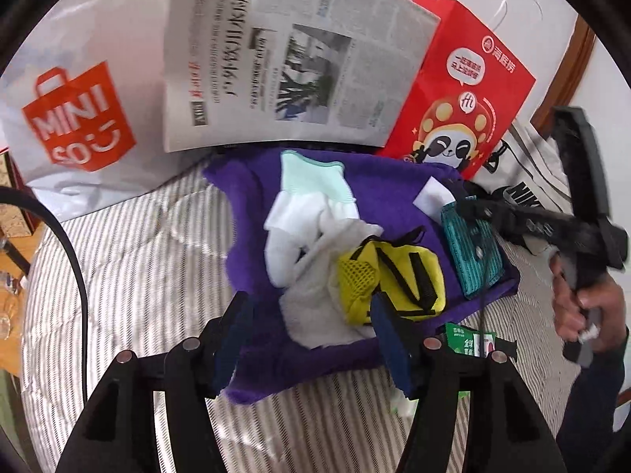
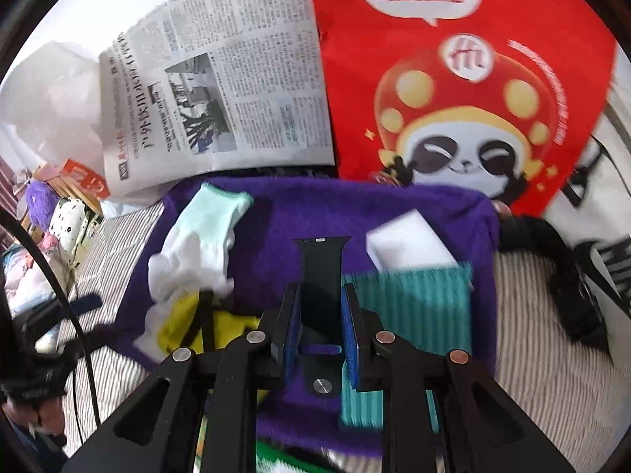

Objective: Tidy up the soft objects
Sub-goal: 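Lower the yellow bag and strap onto the towel, opening both grippers, then grasp the green wet-wipe pack with the left gripper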

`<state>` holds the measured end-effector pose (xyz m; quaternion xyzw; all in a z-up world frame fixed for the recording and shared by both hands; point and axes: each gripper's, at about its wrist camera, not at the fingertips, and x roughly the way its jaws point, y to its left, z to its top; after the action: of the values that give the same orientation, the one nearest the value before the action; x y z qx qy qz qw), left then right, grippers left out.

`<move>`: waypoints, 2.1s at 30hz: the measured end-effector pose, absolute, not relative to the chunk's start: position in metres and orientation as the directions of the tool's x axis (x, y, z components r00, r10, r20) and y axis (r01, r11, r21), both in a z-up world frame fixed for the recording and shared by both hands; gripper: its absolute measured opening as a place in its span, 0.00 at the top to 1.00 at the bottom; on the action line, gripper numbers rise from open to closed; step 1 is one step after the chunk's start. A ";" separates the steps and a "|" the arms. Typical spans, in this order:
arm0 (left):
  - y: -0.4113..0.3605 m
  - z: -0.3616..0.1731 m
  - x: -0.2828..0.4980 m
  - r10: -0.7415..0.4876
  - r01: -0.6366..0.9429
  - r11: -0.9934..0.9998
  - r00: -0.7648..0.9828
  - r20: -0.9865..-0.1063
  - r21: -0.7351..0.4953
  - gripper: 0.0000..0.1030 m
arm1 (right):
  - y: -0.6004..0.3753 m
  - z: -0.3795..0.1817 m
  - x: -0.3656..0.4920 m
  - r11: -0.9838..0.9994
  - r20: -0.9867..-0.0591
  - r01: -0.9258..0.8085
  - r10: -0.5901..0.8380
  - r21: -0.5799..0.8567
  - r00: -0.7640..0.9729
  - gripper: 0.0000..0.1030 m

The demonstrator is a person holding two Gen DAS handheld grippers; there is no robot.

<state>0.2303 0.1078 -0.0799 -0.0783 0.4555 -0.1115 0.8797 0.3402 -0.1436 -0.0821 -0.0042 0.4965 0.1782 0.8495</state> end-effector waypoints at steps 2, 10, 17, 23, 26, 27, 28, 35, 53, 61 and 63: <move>0.114 -0.080 0.227 -0.260 0.114 0.964 0.564 -0.784 -0.238 0.42 | -0.136 -0.086 0.352 0.936 -0.850 -0.305 0.301 0.177 0.432 0.80; 0.127 -0.085 0.222 -0.231 0.095 0.972 0.568 -0.790 -0.216 0.42 | -0.103 -0.123 0.394 0.946 -0.894 -0.302 0.234 0.118 0.382 0.80; 0.131 -0.093 0.223 -0.228 0.085 0.972 0.557 -0.799 -0.218 0.42 | -0.103 -0.147 0.407 0.960 -0.919 -0.275 0.156 0.054 0.363 0.80; 0.128 -0.091 0.215 -0.227 0.076 0.972 0.549 -0.804 -0.223 0.42 | -0.094 -0.144 0.401 0.946 -0.914 -0.320 0.172 0.049 0.367 0.52; 0.123 -0.088 0.207 -0.229 0.076 0.972 0.544 -0.807 -0.224 0.38 | -0.097 -0.132 0.394 0.948 -0.899 -0.314 0.184 0.056 0.397 0.47; 0.121 -0.087 0.204 -0.229 0.076 0.972 0.543 -0.808 -0.224 0.38 | -0.100 -0.126 0.389 0.948 -0.892 -0.309 0.197 0.069 0.406 0.47; 0.116 -0.085 0.200 -0.233 0.081 0.971 0.540 -0.809 -0.226 0.38 | -0.103 -0.119 0.386 0.948 -0.887 -0.308 0.207 0.078 0.413 0.47; 0.088 -0.083 0.177 -0.264 0.126 0.964 0.519 -0.813 -0.232 0.38 | -0.133 -0.079 0.328 0.949 -0.846 -0.309 0.219 0.068 0.487 0.40; -0.020 -0.110 0.156 -0.262 0.216 0.961 0.524 -0.811 -0.171 0.22 | -0.261 -0.103 0.179 0.964 -0.850 -0.158 0.262 0.212 0.457 0.35; -0.041 -0.124 0.164 -0.184 0.215 0.973 0.511 -0.840 -0.083 0.21 | -0.282 -0.115 0.162 0.955 -0.842 -0.128 0.298 0.269 0.450 0.35; -0.046 -0.132 0.169 -0.140 0.201 0.979 0.506 -0.851 -0.041 0.21 | -0.283 -0.117 0.160 0.954 -0.838 -0.132 0.298 0.268 0.456 0.35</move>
<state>0.1689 -0.0456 -0.1315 0.0315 0.4870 -0.0982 0.8673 0.1602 -0.2830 -0.1169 0.0822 0.5057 0.1265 0.8494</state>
